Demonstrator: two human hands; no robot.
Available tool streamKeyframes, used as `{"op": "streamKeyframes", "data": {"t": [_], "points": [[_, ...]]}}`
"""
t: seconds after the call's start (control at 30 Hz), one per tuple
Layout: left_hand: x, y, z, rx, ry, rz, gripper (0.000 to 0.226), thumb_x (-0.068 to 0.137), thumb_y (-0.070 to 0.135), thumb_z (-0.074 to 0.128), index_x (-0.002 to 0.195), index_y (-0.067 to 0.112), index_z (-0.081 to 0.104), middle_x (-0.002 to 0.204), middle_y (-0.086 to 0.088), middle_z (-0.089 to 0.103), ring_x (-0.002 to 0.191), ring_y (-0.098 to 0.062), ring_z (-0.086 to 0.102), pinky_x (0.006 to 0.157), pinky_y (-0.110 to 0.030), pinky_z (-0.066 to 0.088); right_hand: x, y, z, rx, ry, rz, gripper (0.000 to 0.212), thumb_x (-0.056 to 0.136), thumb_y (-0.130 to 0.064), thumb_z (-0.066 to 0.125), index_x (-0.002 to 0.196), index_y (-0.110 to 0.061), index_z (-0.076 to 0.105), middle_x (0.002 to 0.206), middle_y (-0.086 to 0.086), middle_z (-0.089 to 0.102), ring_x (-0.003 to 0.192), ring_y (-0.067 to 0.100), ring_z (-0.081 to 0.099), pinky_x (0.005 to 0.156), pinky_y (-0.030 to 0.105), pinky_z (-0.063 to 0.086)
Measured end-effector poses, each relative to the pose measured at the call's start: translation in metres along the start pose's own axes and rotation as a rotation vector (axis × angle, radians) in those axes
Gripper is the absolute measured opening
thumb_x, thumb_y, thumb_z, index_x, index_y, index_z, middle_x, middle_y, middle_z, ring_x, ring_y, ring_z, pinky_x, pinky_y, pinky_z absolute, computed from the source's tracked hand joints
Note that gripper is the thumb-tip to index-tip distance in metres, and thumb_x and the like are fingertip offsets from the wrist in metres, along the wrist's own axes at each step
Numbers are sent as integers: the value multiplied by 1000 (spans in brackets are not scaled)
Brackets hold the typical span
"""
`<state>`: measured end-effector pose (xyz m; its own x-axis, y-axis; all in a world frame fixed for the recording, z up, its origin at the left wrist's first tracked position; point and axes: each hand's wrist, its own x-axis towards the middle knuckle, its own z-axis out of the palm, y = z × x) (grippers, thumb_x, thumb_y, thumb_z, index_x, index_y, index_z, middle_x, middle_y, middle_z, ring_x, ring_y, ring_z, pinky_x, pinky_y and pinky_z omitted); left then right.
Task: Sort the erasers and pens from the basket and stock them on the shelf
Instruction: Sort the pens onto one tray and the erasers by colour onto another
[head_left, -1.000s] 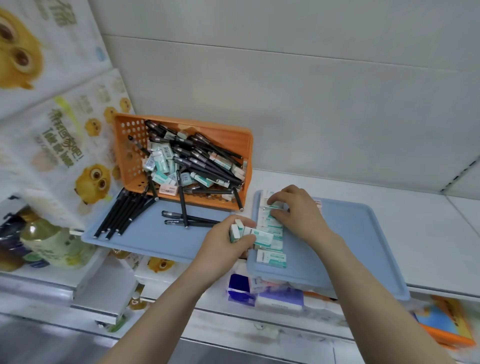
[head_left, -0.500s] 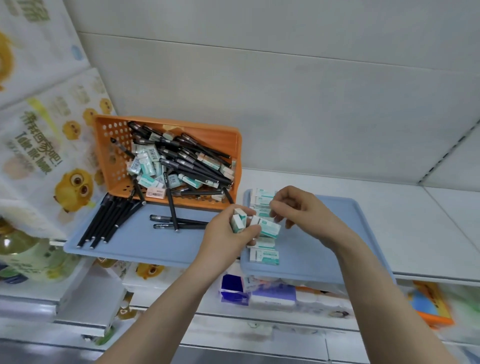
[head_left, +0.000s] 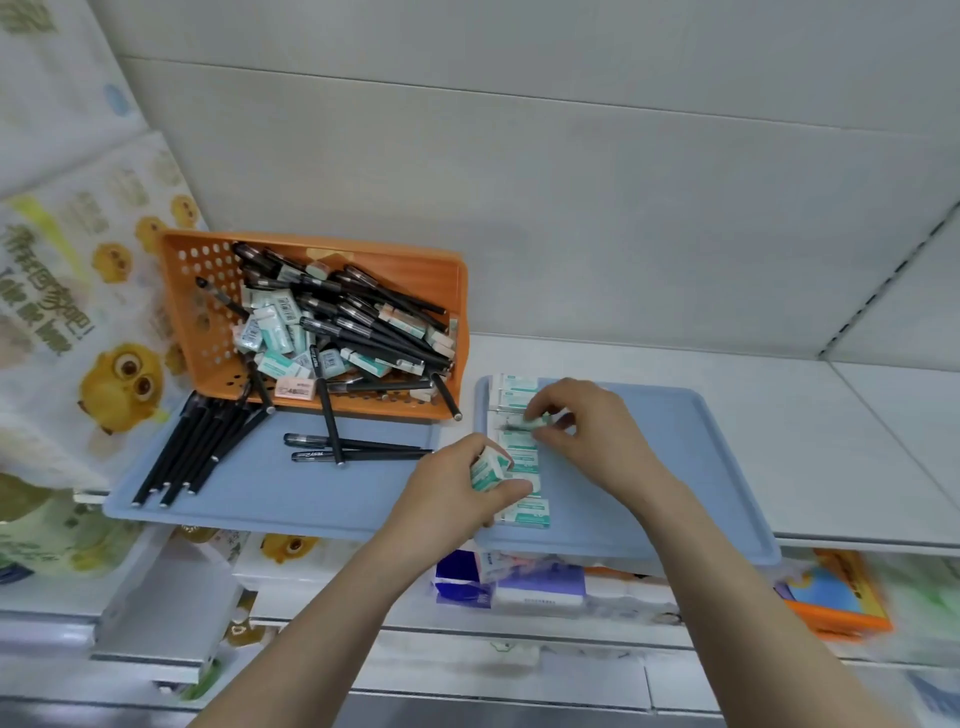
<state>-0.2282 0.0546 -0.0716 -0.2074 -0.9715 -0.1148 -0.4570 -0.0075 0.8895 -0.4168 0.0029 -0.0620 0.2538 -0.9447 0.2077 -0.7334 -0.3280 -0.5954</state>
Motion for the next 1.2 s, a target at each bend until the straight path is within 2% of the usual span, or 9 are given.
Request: {"op": "streamKeyframes", "data": {"t": [0.07, 0.17, 0.4, 0.6, 0.7, 0.83, 0.9, 1.03, 1.2], "points": [[-1, -3, -3, -11, 4, 8, 21, 84, 34, 73, 98, 26, 59, 85, 11, 67, 58, 1, 63, 47, -16, 44, 0, 4, 5, 48, -121, 2, 13, 79, -16, 75, 81, -28, 69, 91, -13, 66, 87, 1, 61, 84, 23, 51], [-2, -9, -9, 7, 2, 6, 21, 86, 28, 69, 102, 31, 55, 93, 13, 67, 71, 1, 64, 55, -18, 48, -1, 9, 2, 140, -36, 91, 17, 77, -16, 78, 82, -30, 69, 91, -14, 67, 88, -1, 61, 81, 14, 49], [-2, -8, -12, -45, 20, -36, 23, 89, 25, 65, 102, 30, 46, 95, 10, 63, 71, -3, 64, 53, -17, 48, 10, 9, 7, -84, -101, 56, 23, 79, -29, 77, 100, -28, 68, 98, -10, 60, 86, 4, 57, 77, 24, 50], [-5, -8, -13, -121, 20, 11, 31, 87, 26, 70, 114, 36, 60, 106, 7, 65, 83, -13, 69, 54, -22, 52, 13, 6, 15, -157, -25, 70, 9, 84, -24, 71, 92, -27, 71, 98, -7, 57, 78, 4, 55, 74, 23, 46], [-6, -4, -12, -192, 74, 13, 35, 84, 22, 74, 110, 40, 60, 101, 5, 66, 72, -11, 71, 48, -19, 48, 5, -9, 2, 169, 7, 181, 8, 86, -30, 71, 85, -23, 71, 86, -9, 68, 76, 7, 63, 70, 24, 51], [-3, 5, -8, -154, 129, 67, 34, 79, 25, 79, 104, 33, 58, 96, 2, 64, 68, -8, 70, 50, -24, 54, -7, -28, -13, 656, -345, 286, 19, 86, -16, 72, 100, -4, 67, 84, 10, 73, 75, 17, 67, 66, 23, 54], [-3, 9, -8, -161, 127, 58, 36, 78, 29, 79, 105, 33, 55, 99, 2, 62, 67, -11, 70, 49, -31, 56, -8, -27, -14, 709, -271, 297, 20, 85, -5, 72, 105, -3, 67, 80, 14, 70, 73, 18, 66, 67, 23, 55], [-4, 8, -16, -71, 171, 5, 30, 77, 46, 75, 96, 35, 53, 98, 6, 63, 76, -8, 66, 48, -16, 47, -10, -13, -18, 706, -88, 404, 25, 86, -3, 69, 109, -13, 71, 73, 12, 65, 69, 21, 62, 70, 27, 57], [-9, 2, -25, 54, 153, 72, 29, 80, 54, 67, 91, 31, 53, 83, 13, 62, 72, 7, 59, 49, -12, 40, -15, -10, -3, 573, -119, 439, 22, 85, -7, 72, 105, -18, 69, 73, 11, 72, 63, 22, 67, 75, 34, 60]]}}
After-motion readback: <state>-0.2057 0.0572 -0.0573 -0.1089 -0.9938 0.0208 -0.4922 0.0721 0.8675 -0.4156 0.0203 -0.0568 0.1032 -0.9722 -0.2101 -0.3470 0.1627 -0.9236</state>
